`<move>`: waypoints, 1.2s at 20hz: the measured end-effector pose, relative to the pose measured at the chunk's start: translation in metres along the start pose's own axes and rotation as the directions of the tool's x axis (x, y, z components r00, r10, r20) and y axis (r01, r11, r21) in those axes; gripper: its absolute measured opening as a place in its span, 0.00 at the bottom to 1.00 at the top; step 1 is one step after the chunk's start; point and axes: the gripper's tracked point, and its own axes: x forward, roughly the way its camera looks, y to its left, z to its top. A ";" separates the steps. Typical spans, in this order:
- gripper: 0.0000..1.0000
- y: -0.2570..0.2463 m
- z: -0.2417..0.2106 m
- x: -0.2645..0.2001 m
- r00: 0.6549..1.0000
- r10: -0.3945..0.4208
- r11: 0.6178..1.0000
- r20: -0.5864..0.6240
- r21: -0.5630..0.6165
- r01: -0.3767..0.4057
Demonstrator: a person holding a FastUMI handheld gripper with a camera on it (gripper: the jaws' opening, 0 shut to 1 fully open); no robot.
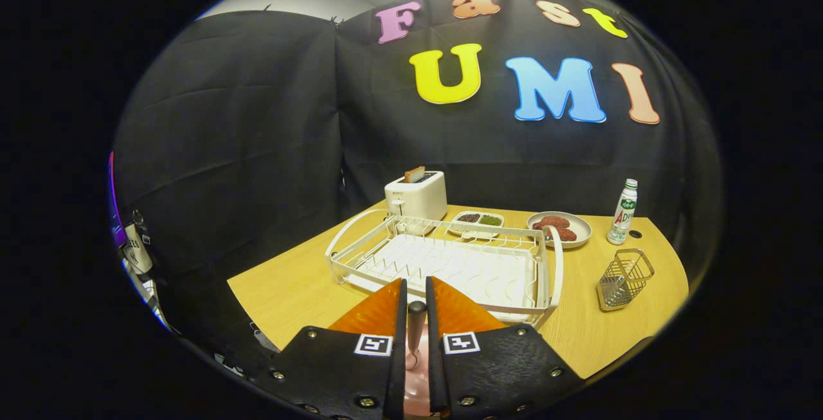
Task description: Take the plate from the dish rack, then take the spoon from the basket and place it into the plate.
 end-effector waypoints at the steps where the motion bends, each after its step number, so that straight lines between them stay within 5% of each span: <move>1: 0.14 -0.004 0.007 -0.001 1.000 -0.004 1.000 0.011 0.008 0.004; 10: 0.14 -0.074 0.097 -0.033 0.979 -0.107 0.994 0.172 0.047 0.100; 18: 0.14 -0.167 0.184 -0.081 0.910 -0.262 0.965 0.321 0.054 0.258; 24: 0.14 -0.233 0.208 -0.111 0.857 -0.358 0.932 0.371 0.079 0.355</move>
